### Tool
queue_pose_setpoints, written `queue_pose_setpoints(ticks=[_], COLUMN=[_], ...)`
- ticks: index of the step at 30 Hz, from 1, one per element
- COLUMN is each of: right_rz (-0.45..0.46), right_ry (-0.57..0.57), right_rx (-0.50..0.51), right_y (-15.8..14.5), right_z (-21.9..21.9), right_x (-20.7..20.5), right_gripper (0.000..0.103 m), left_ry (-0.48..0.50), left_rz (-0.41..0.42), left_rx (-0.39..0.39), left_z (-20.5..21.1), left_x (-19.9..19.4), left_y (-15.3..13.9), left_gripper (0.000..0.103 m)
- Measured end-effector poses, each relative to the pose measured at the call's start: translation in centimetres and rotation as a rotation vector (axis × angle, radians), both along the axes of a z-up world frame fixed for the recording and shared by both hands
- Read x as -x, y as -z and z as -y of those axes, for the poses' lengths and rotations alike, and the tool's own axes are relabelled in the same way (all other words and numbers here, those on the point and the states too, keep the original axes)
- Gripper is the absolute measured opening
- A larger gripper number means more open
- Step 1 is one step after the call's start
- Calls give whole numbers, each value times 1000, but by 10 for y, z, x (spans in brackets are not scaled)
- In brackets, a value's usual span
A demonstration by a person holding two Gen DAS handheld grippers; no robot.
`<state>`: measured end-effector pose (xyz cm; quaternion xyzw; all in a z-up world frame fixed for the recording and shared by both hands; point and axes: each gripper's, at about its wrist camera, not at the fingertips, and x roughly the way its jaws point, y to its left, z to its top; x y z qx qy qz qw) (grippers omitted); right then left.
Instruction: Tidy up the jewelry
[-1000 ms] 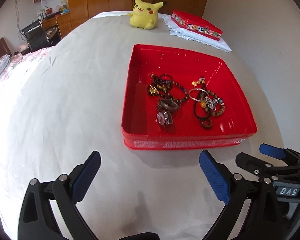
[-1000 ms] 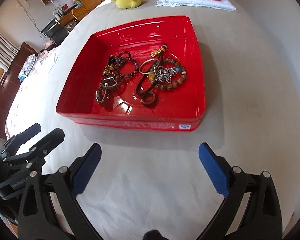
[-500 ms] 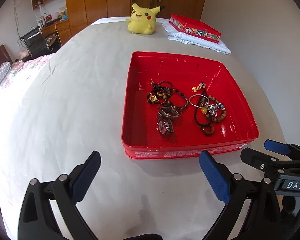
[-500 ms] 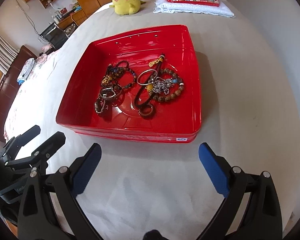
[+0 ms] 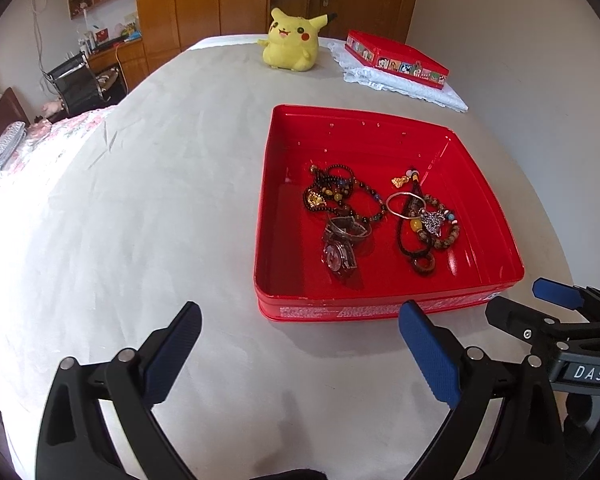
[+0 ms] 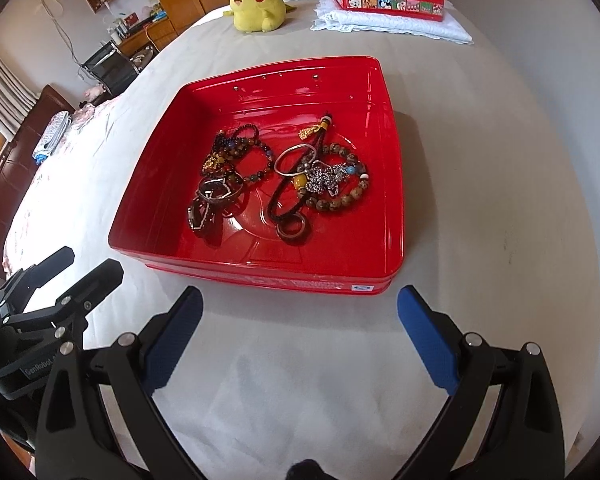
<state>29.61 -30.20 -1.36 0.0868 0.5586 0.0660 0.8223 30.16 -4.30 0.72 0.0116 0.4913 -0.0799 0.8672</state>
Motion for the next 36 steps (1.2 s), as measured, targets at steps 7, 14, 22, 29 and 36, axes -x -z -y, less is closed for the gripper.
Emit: queue_pose_setpoints(ticks=[7, 14, 22, 29, 36], right_rz=[4, 2, 4, 4, 5], right_ry=[-5, -6, -6, -7, -9], right_rx=[3, 2, 3, 3, 5], right_y=[-2, -1, 0, 0, 1], right_z=[-2, -2, -2, -1, -2], right_x=[1, 0, 0, 0, 0], right_gripper=[97, 97, 97, 97, 97], left_ry=[2, 1, 5, 5, 9], left_rz=[-5, -5, -4, -4, -7], left_rx=[-2, -2, -5, -5, -4], left_z=[-1, -1, 0, 0, 0], left_x=[1, 1, 1, 1, 2], left_y=[0, 0, 0, 0, 1], left_gripper=[99, 99, 99, 99, 99])
